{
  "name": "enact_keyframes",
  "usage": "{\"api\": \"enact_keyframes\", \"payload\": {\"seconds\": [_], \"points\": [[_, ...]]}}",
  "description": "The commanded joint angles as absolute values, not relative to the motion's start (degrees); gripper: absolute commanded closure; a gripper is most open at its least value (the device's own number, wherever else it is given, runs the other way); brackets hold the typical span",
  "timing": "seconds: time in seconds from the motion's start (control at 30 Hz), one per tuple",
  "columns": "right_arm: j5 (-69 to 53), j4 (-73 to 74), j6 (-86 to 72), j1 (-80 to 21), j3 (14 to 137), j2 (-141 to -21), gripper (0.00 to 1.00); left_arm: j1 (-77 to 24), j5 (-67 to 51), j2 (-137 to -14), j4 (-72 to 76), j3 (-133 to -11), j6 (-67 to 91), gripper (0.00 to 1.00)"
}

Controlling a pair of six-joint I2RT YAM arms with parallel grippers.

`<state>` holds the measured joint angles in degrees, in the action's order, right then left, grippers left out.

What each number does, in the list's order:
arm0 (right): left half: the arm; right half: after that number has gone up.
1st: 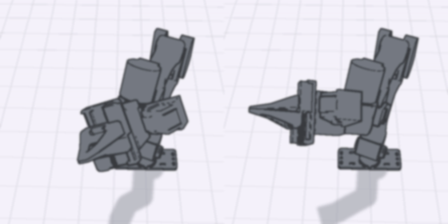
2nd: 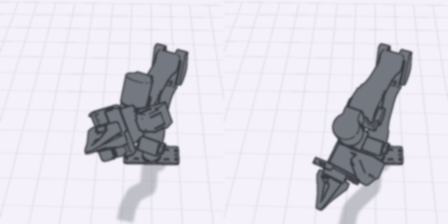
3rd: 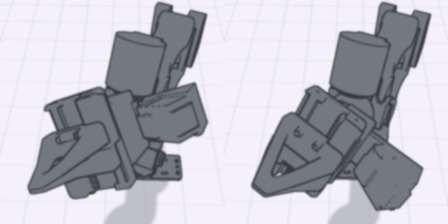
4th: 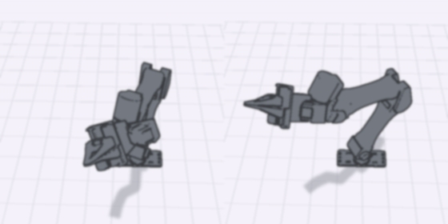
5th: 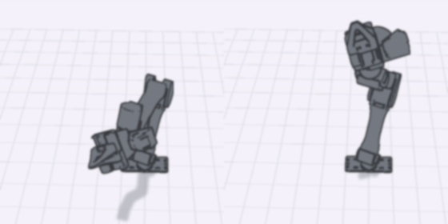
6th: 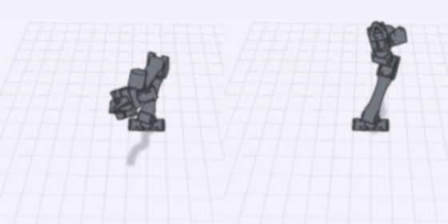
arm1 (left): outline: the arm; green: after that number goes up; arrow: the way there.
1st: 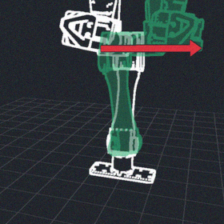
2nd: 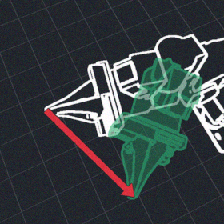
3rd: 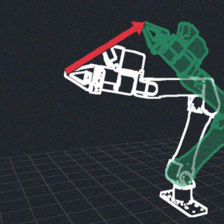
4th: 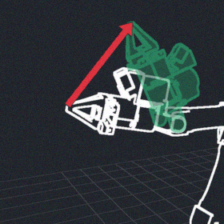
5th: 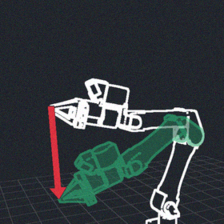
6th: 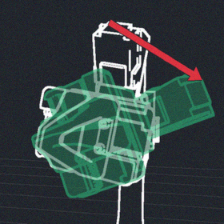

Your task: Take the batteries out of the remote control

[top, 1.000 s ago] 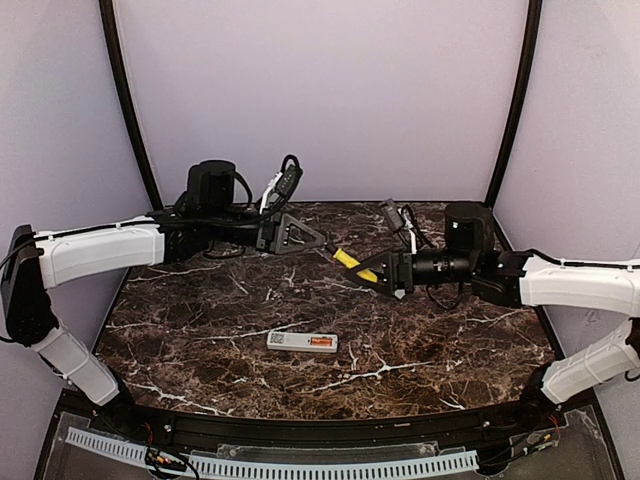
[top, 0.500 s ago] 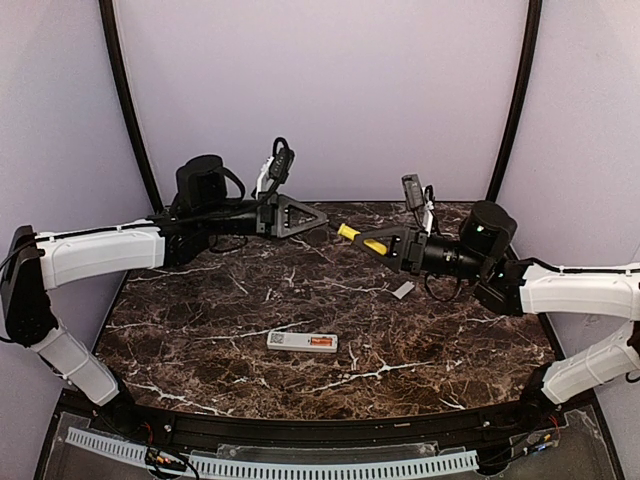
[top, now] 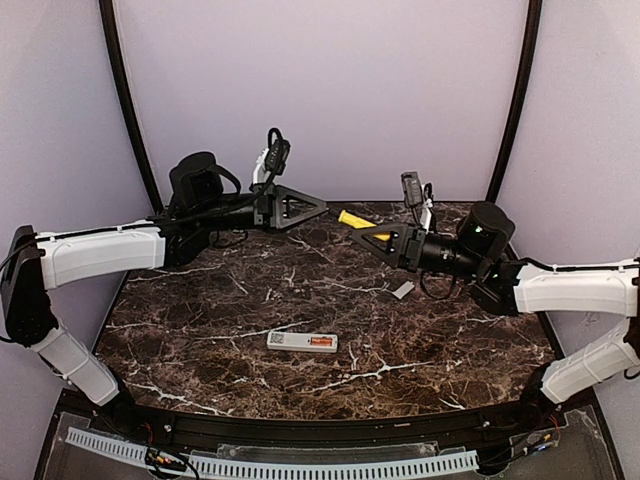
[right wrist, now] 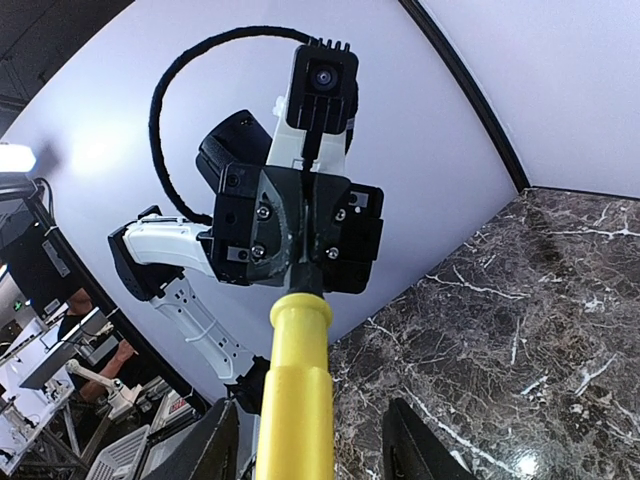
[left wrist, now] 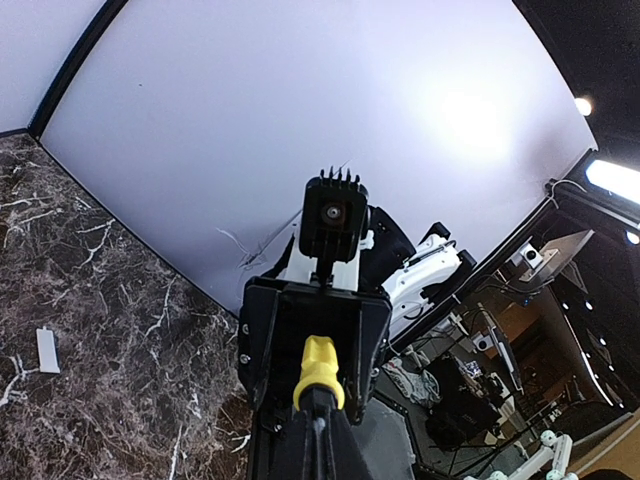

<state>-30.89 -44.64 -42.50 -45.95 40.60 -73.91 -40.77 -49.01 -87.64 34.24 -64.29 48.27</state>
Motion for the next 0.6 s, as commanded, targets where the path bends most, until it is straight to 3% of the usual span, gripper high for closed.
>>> {"api": "enact_keyframes", "payload": {"seconds": [0.0,0.37,0.57], "points": [[-30.82,-46.59,-41.87,-46.57,42.21,-74.08,0.52,-40.94,-49.91,-87.63,35.53,-63.48,48.37,1.0],[-30.15,-46.47,-40.43,-46.56,43.16,-73.76,0.55,-40.93,-49.58,-87.23,35.36,-62.32,49.83,1.0],[-30.75,-45.97,-40.33,-46.58,44.01,-74.37,0.64,-40.95,-49.11,-87.16,35.33,-61.72,49.68,1.0]]}}
